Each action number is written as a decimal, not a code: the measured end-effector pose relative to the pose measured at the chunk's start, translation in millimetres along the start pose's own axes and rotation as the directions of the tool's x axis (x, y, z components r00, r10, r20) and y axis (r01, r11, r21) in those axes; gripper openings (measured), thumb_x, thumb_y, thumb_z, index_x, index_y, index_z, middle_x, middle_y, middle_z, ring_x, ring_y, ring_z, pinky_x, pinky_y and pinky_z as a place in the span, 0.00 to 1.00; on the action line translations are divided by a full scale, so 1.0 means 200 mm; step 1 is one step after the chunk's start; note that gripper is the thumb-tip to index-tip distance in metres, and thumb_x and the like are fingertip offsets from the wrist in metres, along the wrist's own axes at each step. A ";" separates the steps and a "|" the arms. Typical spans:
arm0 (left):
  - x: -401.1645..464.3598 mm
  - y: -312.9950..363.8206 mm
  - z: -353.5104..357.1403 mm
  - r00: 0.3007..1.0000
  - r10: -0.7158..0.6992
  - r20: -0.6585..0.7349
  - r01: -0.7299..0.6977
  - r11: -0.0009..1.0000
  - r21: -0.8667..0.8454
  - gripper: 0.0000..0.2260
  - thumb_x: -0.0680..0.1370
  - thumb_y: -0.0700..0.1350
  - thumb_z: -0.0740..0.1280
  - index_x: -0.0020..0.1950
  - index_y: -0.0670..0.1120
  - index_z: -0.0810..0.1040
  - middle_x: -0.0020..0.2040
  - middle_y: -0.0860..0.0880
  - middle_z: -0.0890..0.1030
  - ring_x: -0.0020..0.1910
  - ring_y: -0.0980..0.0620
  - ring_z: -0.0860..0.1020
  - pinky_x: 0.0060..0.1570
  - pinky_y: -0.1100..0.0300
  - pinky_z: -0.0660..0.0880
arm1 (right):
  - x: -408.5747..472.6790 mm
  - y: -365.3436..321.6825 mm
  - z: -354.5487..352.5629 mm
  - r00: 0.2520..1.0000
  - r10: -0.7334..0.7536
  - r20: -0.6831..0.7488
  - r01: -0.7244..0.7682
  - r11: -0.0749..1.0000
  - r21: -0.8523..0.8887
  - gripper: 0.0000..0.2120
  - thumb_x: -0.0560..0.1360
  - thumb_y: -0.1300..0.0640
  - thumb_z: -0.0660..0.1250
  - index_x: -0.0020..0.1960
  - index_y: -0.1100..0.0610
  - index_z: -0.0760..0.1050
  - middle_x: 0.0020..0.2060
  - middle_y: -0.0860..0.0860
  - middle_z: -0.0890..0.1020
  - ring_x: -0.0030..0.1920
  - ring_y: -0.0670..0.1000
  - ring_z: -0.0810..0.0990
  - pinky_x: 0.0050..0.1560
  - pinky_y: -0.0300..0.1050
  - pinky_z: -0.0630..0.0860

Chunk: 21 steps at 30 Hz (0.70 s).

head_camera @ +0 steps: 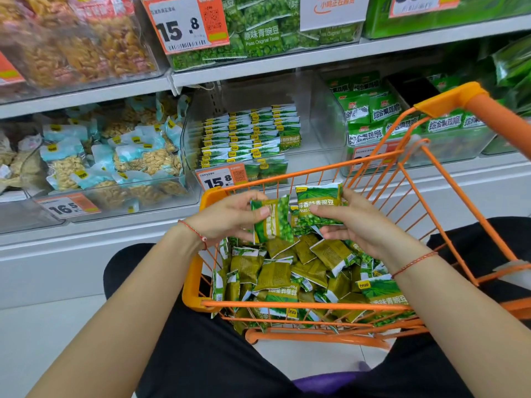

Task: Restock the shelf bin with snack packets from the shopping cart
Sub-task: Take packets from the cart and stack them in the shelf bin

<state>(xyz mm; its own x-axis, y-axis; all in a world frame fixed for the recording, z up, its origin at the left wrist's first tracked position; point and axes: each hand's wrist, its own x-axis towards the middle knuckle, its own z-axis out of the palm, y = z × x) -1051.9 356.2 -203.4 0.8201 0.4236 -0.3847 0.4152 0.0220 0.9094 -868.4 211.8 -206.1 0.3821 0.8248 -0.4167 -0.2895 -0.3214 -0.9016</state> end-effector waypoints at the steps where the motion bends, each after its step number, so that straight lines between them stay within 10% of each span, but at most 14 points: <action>1: 0.00 0.03 0.00 0.999 0.026 -0.035 -0.025 0.999 0.037 0.08 0.74 0.48 0.65 0.52 0.50 0.71 0.33 0.50 0.69 0.29 0.55 0.71 0.31 0.65 0.75 | -0.01 0.00 0.00 1.000 -0.006 -0.001 0.006 1.000 -0.007 0.47 0.71 0.61 0.73 0.78 0.54 0.45 0.51 0.53 0.78 0.29 0.49 0.81 0.36 0.40 0.82; 6: 0.05 0.11 0.03 0.982 0.085 -0.170 -0.075 0.995 0.060 0.09 0.78 0.43 0.66 0.56 0.50 0.72 0.29 0.51 0.59 0.25 0.56 0.58 0.26 0.64 0.55 | -0.01 0.00 0.00 1.000 -0.021 0.006 0.020 0.997 0.079 0.38 0.73 0.69 0.68 0.76 0.54 0.53 0.48 0.55 0.78 0.37 0.53 0.82 0.42 0.43 0.82; 12: 0.07 0.20 0.06 0.990 0.113 -0.082 -0.121 0.987 -0.101 0.12 0.75 0.32 0.67 0.57 0.42 0.75 0.37 0.49 0.83 0.39 0.54 0.80 0.40 0.65 0.76 | 0.01 0.00 -0.01 0.998 0.000 0.060 -0.015 0.968 0.249 0.40 0.74 0.69 0.65 0.78 0.53 0.46 0.59 0.58 0.74 0.46 0.59 0.83 0.45 0.47 0.82; 18: 0.09 0.29 0.12 0.983 0.181 -0.037 -0.171 0.968 0.185 0.07 0.76 0.34 0.67 0.52 0.41 0.79 0.48 0.45 0.80 0.47 0.50 0.77 0.48 0.61 0.75 | 0.01 -0.01 0.00 0.974 -0.076 0.215 -0.003 0.939 0.343 0.11 0.76 0.61 0.64 0.57 0.58 0.72 0.53 0.54 0.79 0.50 0.58 0.83 0.44 0.48 0.82; 21: 0.12 0.32 0.16 0.965 0.249 -0.081 -0.218 0.936 0.278 0.10 0.74 0.34 0.69 0.54 0.40 0.79 0.46 0.48 0.80 0.43 0.57 0.77 0.45 0.67 0.75 | 0.01 0.01 0.00 0.967 -0.122 0.223 0.053 0.955 0.291 0.27 0.71 0.53 0.69 0.68 0.57 0.68 0.61 0.50 0.74 0.60 0.52 0.77 0.49 0.50 0.81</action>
<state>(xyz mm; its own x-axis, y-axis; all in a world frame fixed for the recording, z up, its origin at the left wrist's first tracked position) -993.3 338.3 -158.6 0.8630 0.4876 -0.1323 0.3191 -0.3230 0.8910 -867.9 213.5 -208.1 0.2095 0.9406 -0.2672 -0.5116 -0.1274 -0.8497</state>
